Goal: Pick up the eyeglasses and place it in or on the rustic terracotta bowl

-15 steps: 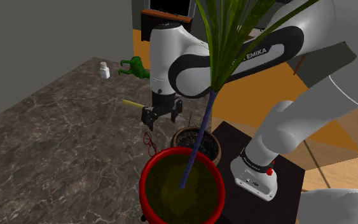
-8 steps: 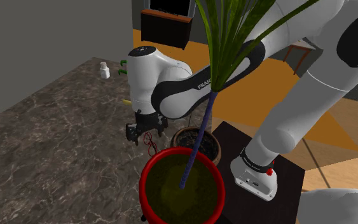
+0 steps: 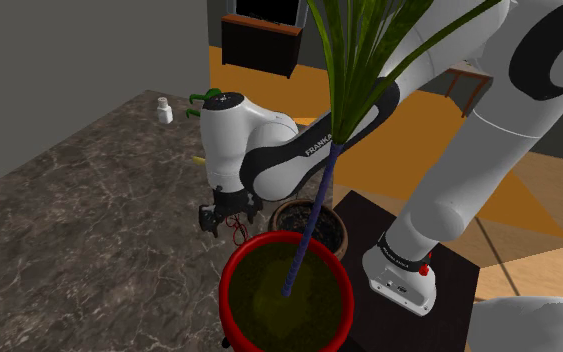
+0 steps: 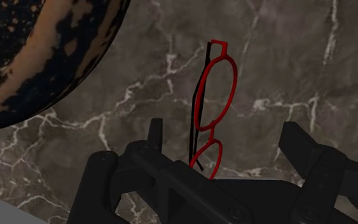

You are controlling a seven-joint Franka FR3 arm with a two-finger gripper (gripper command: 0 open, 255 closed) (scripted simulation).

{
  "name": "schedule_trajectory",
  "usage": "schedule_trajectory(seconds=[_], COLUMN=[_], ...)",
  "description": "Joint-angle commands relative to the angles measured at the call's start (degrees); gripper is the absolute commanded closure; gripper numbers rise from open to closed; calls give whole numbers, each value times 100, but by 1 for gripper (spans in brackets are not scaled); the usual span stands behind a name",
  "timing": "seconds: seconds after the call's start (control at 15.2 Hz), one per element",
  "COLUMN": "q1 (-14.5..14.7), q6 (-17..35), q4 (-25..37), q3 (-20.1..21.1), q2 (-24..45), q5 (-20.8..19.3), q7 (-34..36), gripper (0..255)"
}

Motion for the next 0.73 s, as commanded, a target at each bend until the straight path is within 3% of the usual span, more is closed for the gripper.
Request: schedule_trajectory(seconds=[0.0,0.26,0.33,0.66], q1=[1,1,1,1], q6=[15,14,14,14], q4=[-2,-2,-2,-2], q3=[1,1,1,1], q2=[14,13,13,13], q5=[-12,-11,-11,-11], q7=[9,8,8,8], gripper=[0,0,255,255])
